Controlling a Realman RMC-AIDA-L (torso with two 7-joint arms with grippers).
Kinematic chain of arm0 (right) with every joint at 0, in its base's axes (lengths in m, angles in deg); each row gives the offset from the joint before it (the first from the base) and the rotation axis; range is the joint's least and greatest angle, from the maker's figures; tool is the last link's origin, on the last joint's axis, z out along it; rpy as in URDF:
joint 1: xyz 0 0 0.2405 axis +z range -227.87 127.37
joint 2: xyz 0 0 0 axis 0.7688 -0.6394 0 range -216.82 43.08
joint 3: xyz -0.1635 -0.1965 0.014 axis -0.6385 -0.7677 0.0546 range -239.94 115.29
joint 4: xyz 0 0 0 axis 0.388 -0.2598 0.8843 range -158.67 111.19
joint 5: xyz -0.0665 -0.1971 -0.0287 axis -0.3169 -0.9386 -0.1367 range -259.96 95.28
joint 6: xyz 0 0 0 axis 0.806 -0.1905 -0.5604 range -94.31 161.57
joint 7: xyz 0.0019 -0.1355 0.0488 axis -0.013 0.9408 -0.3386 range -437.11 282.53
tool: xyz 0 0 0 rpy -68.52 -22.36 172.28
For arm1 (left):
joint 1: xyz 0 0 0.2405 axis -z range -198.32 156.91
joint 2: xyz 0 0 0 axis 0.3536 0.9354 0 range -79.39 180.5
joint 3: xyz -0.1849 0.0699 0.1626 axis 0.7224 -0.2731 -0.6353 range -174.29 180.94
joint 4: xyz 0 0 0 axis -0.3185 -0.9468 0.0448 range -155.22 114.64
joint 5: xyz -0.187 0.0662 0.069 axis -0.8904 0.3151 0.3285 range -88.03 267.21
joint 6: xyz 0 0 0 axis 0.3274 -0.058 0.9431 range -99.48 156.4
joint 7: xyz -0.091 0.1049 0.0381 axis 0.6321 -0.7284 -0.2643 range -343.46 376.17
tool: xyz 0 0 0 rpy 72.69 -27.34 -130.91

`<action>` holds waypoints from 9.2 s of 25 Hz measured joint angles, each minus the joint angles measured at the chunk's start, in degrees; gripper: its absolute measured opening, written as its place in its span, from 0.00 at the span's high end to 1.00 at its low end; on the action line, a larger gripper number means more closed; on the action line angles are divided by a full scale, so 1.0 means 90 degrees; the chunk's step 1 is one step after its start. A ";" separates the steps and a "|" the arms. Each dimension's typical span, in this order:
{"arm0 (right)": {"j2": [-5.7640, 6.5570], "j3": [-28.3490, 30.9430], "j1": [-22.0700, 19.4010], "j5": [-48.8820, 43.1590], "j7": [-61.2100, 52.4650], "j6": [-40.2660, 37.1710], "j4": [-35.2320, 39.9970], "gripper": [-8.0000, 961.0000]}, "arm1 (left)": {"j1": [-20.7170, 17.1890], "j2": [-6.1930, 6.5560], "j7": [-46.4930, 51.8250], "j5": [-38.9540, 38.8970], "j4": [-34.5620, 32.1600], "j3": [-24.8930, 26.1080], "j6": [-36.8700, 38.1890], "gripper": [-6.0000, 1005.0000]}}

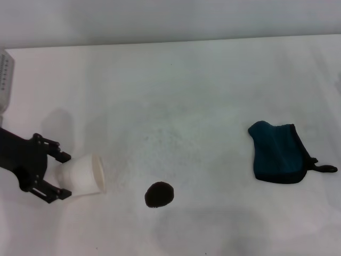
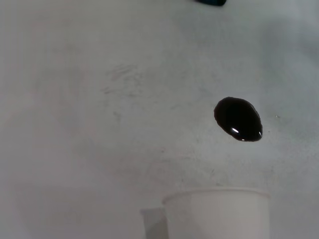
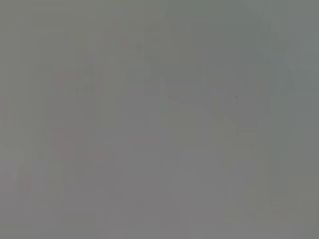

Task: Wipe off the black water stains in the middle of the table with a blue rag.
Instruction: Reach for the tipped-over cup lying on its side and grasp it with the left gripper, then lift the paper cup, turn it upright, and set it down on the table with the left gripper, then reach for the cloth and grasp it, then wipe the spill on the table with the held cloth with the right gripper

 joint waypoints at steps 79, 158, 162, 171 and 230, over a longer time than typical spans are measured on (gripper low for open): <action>0.0078 -0.0049 -0.0206 -0.0049 -0.0249 0.0404 0.0271 0.10 | -0.4246 -0.0053 -0.4751 -0.7385 -0.5006 0.0101 -0.3476 0.38; 0.0073 -0.4724 0.1279 -1.1677 -1.5404 0.2703 0.7896 0.10 | -0.4925 -0.0029 -0.6724 -1.0114 -0.5645 0.0522 -0.1948 0.12; 0.0044 -0.4993 0.1368 -1.1491 -1.5781 0.2837 0.7830 0.10 | -0.4910 -0.0030 -0.6732 -1.0229 -0.5598 0.0522 -0.1945 0.12; 0.0023 -0.5928 0.1232 -1.1084 -1.6419 0.3012 0.7824 0.11 | -0.4963 -0.0034 -0.7078 -1.0254 -0.5522 0.0520 -0.1886 0.12; -0.0020 -0.8829 0.1291 -0.9620 -1.6812 0.1848 0.7636 0.90 | -0.4863 -0.0026 -0.7068 -1.0534 -0.5311 0.0521 -0.1792 0.12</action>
